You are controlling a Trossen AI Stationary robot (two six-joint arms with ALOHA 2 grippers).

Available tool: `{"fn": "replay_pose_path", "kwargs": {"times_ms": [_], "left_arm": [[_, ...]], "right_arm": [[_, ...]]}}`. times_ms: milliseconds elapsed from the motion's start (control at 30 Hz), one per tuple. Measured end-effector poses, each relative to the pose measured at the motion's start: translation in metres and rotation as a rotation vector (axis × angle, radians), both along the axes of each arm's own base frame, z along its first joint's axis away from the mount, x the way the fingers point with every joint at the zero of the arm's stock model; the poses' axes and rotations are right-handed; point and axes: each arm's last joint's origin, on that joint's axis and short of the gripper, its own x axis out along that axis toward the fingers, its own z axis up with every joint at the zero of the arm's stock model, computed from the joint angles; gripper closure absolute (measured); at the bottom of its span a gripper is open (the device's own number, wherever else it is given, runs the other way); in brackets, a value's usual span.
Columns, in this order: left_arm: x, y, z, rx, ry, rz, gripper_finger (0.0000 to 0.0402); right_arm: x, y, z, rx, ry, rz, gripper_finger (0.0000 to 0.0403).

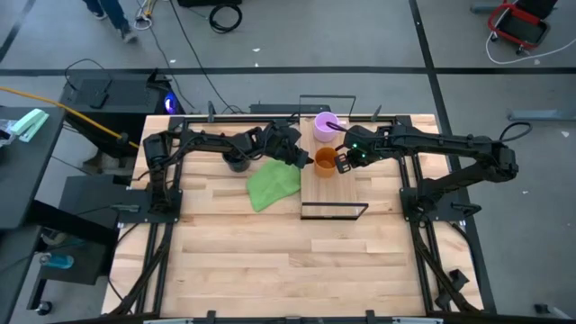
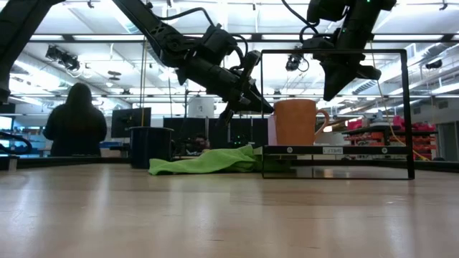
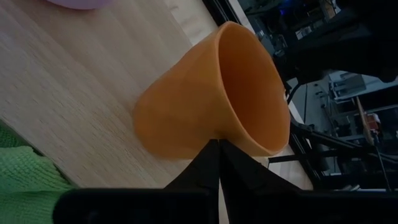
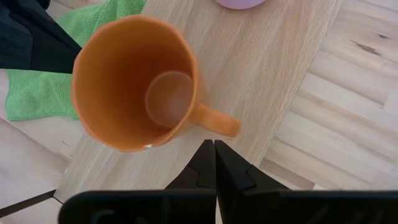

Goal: Stack small to large cups/mugs on shelf
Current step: Put the orange mug on the shelf

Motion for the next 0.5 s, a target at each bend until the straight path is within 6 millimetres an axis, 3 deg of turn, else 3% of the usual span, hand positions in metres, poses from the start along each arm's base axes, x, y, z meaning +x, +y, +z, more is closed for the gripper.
{"fn": "replay_pose_path", "kwargs": {"times_ms": [500], "left_arm": [[-0.0017, 0.0046, 0.0003, -0.014, -0.002, 0.008, 0.0369]], "right_arm": [[0.0, 0.0, 0.0, 0.001, 0.0, -0.002, 0.0403]]}}
